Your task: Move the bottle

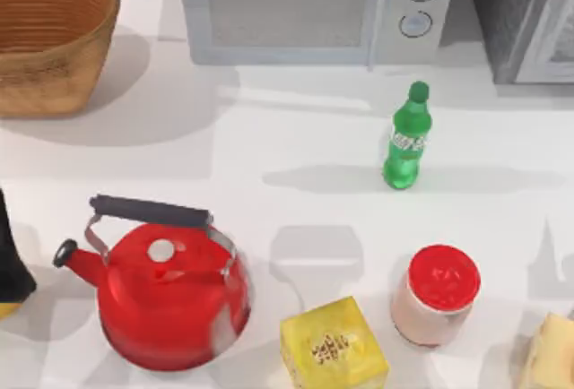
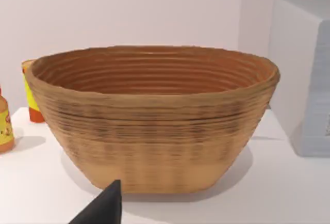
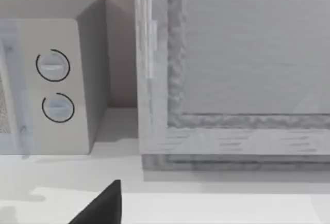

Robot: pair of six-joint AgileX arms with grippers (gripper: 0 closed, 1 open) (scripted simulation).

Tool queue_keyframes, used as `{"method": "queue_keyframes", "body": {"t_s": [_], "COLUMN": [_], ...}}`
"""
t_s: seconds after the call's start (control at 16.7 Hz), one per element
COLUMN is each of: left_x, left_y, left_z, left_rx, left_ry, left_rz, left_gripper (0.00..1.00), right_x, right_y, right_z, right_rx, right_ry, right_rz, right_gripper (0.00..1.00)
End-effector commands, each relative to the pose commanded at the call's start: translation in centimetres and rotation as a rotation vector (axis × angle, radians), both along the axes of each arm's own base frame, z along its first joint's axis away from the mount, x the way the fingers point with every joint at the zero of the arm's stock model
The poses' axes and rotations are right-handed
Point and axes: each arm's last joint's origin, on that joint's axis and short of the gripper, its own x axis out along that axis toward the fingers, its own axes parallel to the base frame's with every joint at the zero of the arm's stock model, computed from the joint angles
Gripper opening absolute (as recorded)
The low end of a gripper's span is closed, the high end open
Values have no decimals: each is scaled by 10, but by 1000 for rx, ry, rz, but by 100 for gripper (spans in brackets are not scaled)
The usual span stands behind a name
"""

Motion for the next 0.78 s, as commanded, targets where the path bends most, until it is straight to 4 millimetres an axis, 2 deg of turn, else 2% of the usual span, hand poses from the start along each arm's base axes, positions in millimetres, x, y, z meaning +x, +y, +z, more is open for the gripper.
{"method": "queue_keyframes", "body": {"t_s": [0.18,0.42,0.6,0.78], "left_x": [0,0,0,0], "left_y": [0,0,0,0], "left_z": [0,0,0,0], "left_rx": [0,0,0,0], "left_ry": [0,0,0,0], "left_rz": [0,0,0,0], "left_gripper": [100,100,100,100], "right_x": [0,8,24,48], "right_y": [0,5,10,15], "right_z": [1,11,16,8], "right_rx": [-2,-28,-54,-65], "right_ry": [0,16,66,184], "right_rz": [7,102,198,288], "right_gripper": [100,100,100,100]}}
